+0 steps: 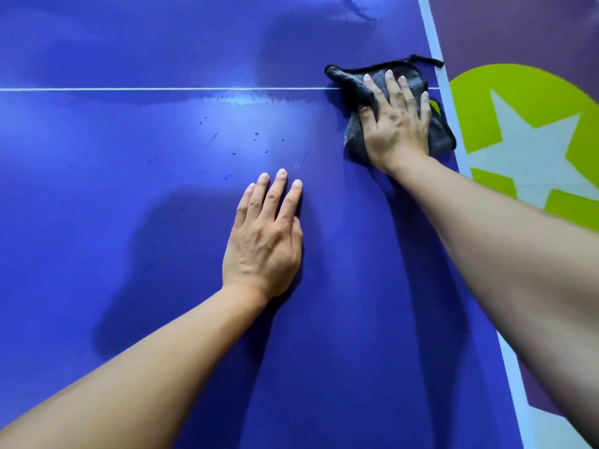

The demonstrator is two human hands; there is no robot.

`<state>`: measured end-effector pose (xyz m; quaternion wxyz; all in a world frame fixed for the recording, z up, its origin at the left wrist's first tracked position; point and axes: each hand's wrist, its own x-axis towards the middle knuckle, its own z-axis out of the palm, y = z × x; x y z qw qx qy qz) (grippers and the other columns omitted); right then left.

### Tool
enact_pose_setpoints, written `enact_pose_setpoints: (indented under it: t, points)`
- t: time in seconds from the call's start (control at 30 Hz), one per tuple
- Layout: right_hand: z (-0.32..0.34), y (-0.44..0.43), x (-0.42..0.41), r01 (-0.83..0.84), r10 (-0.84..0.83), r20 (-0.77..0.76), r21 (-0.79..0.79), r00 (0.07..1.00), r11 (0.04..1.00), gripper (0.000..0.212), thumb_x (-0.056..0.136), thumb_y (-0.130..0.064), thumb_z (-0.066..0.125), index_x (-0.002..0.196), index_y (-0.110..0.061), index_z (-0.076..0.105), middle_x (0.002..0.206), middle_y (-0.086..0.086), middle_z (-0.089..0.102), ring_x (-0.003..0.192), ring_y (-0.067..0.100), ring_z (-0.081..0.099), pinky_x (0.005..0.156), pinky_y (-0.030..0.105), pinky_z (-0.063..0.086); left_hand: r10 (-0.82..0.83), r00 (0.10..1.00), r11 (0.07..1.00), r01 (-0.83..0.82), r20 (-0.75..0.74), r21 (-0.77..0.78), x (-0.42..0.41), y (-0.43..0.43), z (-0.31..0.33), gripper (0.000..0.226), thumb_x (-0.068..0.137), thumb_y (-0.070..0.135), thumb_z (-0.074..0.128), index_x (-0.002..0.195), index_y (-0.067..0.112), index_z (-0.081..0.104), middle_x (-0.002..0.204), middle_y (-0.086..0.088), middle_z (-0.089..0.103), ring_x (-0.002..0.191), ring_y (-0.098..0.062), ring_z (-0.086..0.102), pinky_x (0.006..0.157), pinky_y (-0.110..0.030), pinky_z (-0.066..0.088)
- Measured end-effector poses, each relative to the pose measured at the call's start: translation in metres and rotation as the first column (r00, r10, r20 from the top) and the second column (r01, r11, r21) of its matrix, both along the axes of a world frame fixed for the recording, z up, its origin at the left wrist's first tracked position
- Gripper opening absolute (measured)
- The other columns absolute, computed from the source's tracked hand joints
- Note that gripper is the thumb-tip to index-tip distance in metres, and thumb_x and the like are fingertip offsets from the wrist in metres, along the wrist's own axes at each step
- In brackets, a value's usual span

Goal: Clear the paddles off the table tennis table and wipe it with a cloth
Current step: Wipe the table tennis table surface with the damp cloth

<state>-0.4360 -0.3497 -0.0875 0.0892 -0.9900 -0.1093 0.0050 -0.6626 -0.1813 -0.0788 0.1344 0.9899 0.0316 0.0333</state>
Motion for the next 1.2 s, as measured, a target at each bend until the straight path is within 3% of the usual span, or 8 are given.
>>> enact_pose_setpoints:
  t: [0.2,0.37,0.53,0.93,1.2]
  points:
    - [0.003,0.007,-0.052,-0.135,0.135,-0.019,0.008,0.991,0.991,0.056,0.104,-0.049,0.028,0.159,-0.04,0.027,0.171,0.001,0.016,0.158,0.022,0.009,0.126,0.053,-0.003,0.013,1.0,0.999,-0.012,0.028,-0.052,-0.001,0.001,-0.001,0.055,0.101,0.02,0.037,0.154,0.007,0.035,0.162,-0.013,0.031,0.152,-0.031,0.024,0.126,-0.041,0.013]
    - [0.004,-0.006,-0.144,-0.2,0.2,0.011,0.008,0.98,0.98,0.057,0.102,-0.049,0.029,0.159,-0.04,0.028,0.17,0.0,0.019,0.157,0.022,0.012,0.126,0.054,0.0,0.068,0.995,0.983,-0.053,0.075,-0.178,-0.003,0.001,0.003,0.05,0.102,0.017,0.038,0.149,0.002,0.037,0.149,-0.018,0.042,0.137,-0.034,0.04,0.12,-0.041,0.025]
    - [0.001,-0.025,-0.233,-0.196,0.196,-0.003,-0.013,0.981,0.98,0.058,0.103,-0.052,0.023,0.16,-0.042,0.024,0.171,-0.001,0.016,0.158,0.02,0.01,0.126,0.053,-0.002,0.103,0.992,0.987,-0.092,0.073,-0.135,-0.034,-0.001,0.008,0.048,0.103,0.022,0.034,0.149,0.008,0.04,0.146,-0.014,0.046,0.134,-0.035,0.043,0.117,-0.041,0.027]
    - [0.007,-0.079,-0.484,-0.222,0.222,0.019,0.035,0.975,0.974,0.058,0.104,-0.049,0.03,0.16,-0.035,0.028,0.17,0.002,0.019,0.158,0.022,0.012,0.126,0.057,0.004,0.094,0.996,0.994,-0.094,-0.005,-0.06,-0.38,-0.073,0.012,0.056,0.098,0.022,0.04,0.152,0.009,0.039,0.16,-0.012,0.035,0.149,-0.032,0.031,0.122,-0.047,0.024]
    - [-0.002,-0.105,-0.645,-0.235,0.23,0.084,0.054,0.97,0.971,0.059,0.103,-0.047,0.04,0.16,-0.03,0.032,0.17,-0.002,0.018,0.158,0.019,0.012,0.123,0.063,0.012,0.092,0.992,0.996,-0.09,-0.089,0.026,-0.489,-0.078,0.014,0.057,0.099,0.026,0.033,0.153,0.007,0.038,0.162,-0.012,0.032,0.151,-0.031,0.028,0.121,-0.05,0.026]
